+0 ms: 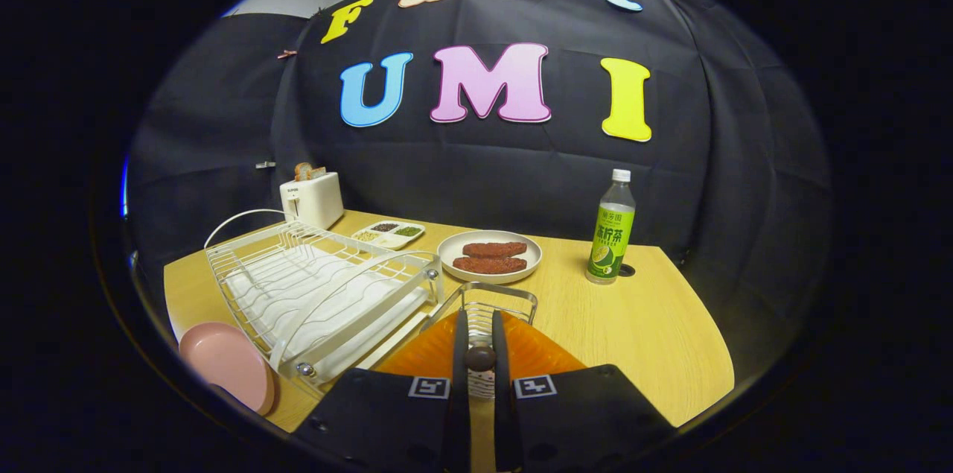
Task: Take the plate from the dish rack, then take the spoon from the basket and place it into the plate.
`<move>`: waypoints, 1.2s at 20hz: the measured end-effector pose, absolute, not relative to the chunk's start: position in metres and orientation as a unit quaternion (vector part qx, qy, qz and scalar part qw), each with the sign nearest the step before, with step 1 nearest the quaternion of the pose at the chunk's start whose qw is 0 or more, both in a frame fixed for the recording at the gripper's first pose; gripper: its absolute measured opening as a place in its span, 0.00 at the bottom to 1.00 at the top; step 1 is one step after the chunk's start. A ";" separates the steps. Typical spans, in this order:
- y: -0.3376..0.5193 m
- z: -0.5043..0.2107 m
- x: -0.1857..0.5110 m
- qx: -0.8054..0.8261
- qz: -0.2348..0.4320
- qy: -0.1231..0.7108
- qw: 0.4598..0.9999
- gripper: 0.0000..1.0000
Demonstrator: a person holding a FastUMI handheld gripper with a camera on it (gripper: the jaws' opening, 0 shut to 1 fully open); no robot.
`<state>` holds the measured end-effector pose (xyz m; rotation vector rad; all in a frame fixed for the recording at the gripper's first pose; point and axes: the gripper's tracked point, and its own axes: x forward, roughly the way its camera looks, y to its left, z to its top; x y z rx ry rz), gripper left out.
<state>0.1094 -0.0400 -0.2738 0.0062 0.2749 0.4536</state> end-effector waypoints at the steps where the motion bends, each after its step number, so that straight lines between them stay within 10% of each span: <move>1: -0.040 -0.274 0.110 0.001 0.225 0.138 0.965 0.15; 24: -0.032 -0.139 0.079 0.019 0.247 0.124 0.961 0.12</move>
